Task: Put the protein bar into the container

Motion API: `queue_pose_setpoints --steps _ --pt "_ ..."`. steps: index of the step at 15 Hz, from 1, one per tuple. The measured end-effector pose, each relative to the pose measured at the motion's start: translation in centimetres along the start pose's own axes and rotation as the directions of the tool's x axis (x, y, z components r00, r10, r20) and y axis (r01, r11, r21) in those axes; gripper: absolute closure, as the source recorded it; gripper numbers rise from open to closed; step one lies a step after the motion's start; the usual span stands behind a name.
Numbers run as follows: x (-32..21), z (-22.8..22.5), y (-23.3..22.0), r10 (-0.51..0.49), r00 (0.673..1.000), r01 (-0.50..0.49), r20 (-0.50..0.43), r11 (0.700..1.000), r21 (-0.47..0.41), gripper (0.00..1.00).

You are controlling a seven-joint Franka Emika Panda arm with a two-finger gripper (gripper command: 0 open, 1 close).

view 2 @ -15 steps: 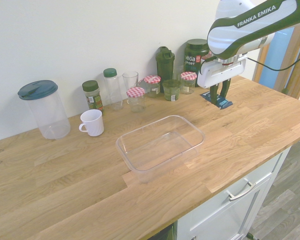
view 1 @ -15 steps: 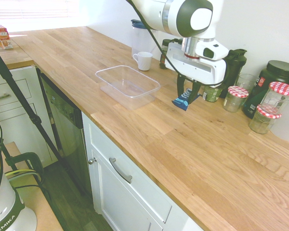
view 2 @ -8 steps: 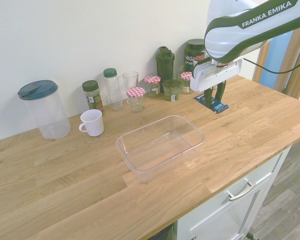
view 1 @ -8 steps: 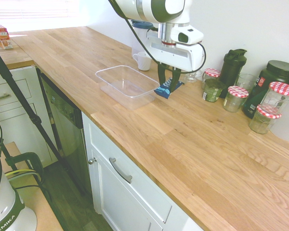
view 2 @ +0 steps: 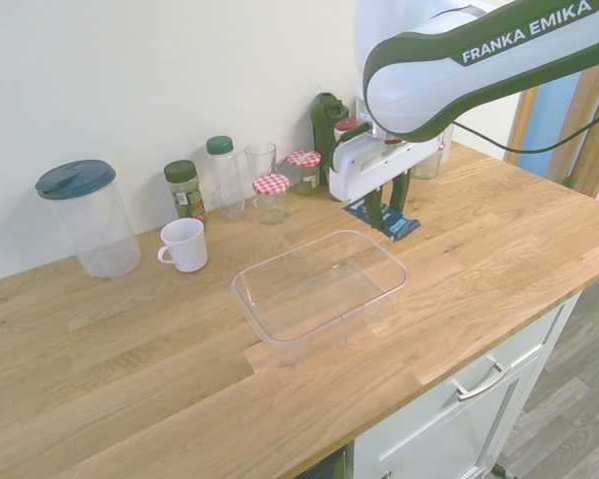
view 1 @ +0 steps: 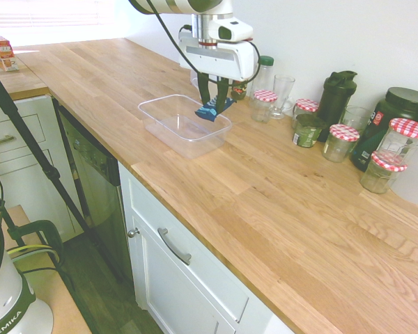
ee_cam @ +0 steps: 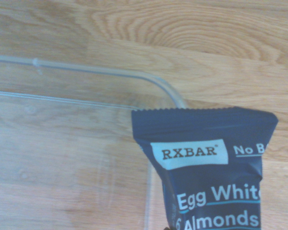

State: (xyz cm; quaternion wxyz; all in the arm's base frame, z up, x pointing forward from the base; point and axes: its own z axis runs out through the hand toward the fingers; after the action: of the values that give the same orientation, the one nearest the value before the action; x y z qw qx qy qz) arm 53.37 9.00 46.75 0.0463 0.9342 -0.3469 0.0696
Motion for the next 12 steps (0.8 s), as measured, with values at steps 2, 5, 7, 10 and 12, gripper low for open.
queue_pose_setpoints --steps 2,5,7,10,12 --pt "-1.5 -0.3 -2.2 -0.017 1.000 0.017 0.003 1.000 0.000 1.00" --pt "-3.1 0.6 -5.0 -0.045 0.999 0.045 0.019 0.999 -0.003 1.00" --pt "-3.3 1.9 -6.3 -0.057 0.998 0.057 0.028 0.998 -0.016 1.00" --pt "-3.6 3.5 -7.6 -0.066 0.997 0.067 0.045 0.997 -0.031 1.00" --pt "-3.8 4.5 -8.0 -0.070 0.996 0.072 0.055 0.997 -0.040 1.00"
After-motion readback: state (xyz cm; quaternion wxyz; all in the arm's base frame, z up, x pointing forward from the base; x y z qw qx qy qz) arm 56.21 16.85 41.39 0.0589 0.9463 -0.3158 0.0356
